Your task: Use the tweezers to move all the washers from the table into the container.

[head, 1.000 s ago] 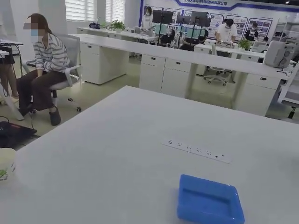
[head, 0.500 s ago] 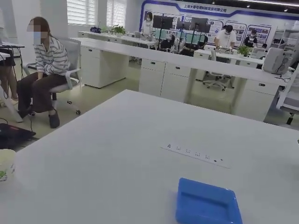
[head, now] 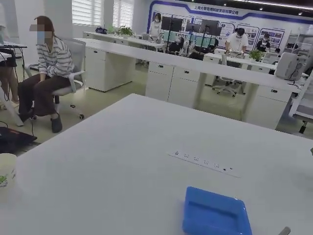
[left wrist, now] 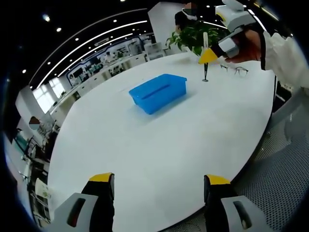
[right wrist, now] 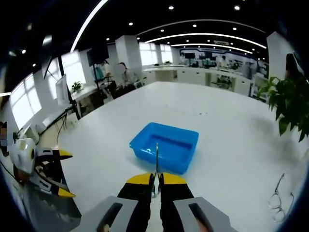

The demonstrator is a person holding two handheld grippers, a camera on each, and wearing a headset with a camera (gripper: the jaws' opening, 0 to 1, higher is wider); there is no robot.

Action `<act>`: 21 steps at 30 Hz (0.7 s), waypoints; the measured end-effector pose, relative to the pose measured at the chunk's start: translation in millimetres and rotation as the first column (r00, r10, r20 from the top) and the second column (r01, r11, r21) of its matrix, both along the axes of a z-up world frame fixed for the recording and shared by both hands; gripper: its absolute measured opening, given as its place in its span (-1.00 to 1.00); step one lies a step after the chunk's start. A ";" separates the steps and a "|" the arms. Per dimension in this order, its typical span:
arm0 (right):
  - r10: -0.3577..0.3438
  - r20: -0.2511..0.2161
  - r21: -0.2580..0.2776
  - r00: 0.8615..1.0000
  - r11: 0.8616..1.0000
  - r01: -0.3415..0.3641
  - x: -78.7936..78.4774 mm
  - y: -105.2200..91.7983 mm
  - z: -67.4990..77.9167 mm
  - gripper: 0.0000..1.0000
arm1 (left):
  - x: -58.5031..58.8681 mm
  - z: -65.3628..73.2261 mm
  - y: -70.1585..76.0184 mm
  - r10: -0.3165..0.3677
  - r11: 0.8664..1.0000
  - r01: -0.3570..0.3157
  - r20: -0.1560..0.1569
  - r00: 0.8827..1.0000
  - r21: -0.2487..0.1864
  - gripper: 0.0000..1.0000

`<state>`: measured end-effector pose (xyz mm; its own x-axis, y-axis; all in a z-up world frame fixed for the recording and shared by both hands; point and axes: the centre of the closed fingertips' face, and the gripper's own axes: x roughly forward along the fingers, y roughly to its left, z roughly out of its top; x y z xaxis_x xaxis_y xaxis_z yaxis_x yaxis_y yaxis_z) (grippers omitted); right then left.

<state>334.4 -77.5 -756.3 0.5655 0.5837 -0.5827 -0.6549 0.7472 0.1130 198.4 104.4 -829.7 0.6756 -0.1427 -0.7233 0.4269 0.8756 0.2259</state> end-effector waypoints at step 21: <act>0.025 0.027 -0.004 0.999 1.000 -0.025 8.8 8.0 14.8 -0.97 | 0.1 -0.9 0.5 -0.001 1.000 0.001 -0.005 1.000 0.006 0.53</act>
